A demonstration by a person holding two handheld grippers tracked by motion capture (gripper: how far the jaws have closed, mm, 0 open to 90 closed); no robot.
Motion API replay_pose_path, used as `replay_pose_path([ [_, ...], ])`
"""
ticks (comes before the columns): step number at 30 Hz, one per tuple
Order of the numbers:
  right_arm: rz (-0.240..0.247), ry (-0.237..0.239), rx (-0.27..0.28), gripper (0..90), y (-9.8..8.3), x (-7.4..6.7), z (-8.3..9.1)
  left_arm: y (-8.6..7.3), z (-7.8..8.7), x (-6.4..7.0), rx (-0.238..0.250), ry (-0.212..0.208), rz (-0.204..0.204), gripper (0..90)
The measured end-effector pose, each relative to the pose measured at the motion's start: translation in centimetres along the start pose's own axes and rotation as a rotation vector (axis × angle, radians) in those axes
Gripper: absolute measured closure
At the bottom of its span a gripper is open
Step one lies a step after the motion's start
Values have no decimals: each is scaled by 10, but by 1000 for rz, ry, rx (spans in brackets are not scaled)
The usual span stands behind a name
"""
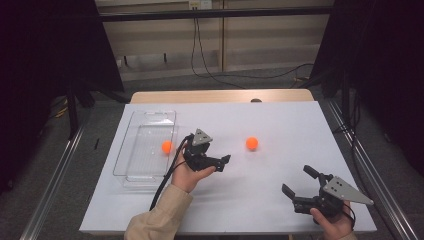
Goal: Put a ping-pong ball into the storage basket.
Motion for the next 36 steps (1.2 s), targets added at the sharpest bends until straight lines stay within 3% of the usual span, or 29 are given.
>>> replay_pose_path([
  [36,-1,0,1,29,0,0,0,5,-24,6,-16,-22,-22,68],
])
Point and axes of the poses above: each handheld gripper's, and its own axes: z roughly backward along the jaws, y roughly out of its top, x roughly to its right, the point moved 7 cm from there along -z, roughly forward along the jaws, and after that the axes turned 14 degrees about -y, right-handed, at the moved point
